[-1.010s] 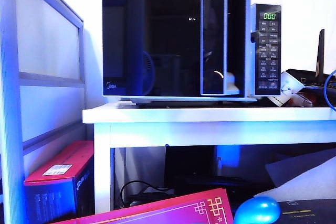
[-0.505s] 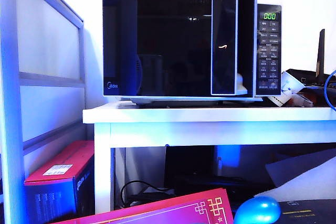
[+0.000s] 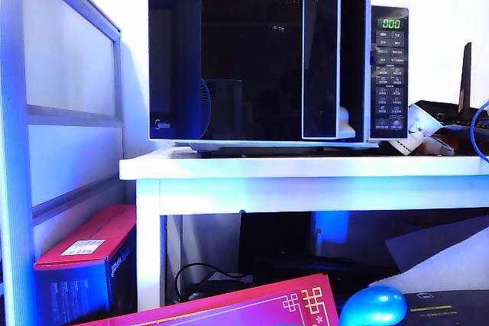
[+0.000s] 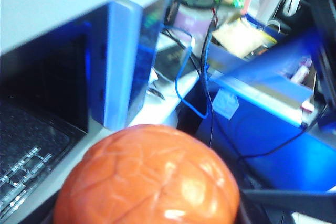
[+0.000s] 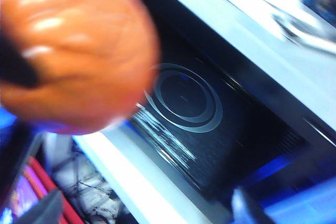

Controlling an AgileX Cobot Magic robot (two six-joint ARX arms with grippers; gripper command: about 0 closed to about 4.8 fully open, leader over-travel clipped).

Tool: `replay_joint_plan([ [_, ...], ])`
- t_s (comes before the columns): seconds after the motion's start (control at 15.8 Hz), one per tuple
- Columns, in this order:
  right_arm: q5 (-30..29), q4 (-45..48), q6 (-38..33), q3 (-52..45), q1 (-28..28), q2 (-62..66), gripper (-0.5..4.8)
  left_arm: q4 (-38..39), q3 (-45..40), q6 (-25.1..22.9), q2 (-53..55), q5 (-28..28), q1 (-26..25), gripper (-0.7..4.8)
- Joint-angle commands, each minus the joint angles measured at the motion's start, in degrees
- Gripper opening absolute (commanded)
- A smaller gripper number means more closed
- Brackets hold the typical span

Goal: Open the microwave door, place the orange inside the microwave, then close the microwave door.

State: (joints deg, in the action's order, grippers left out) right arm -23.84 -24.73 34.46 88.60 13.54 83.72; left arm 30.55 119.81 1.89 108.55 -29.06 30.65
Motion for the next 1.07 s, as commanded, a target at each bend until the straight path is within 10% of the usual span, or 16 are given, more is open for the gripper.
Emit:
replay_joint_plan([
  [0.06, -2.23, 1.60, 2.29, 0.15, 0.50, -0.04, 4.79, 0.50, -0.09, 1.81, 0.35, -4.79, -0.17, 3.72],
  [1.07, -9.46, 7.37, 12.55, 0.15, 0.81, 0.61, 4.79, -3.69, -0.07, 7.85, 3.04, -13.86, -0.07, 3.72],
])
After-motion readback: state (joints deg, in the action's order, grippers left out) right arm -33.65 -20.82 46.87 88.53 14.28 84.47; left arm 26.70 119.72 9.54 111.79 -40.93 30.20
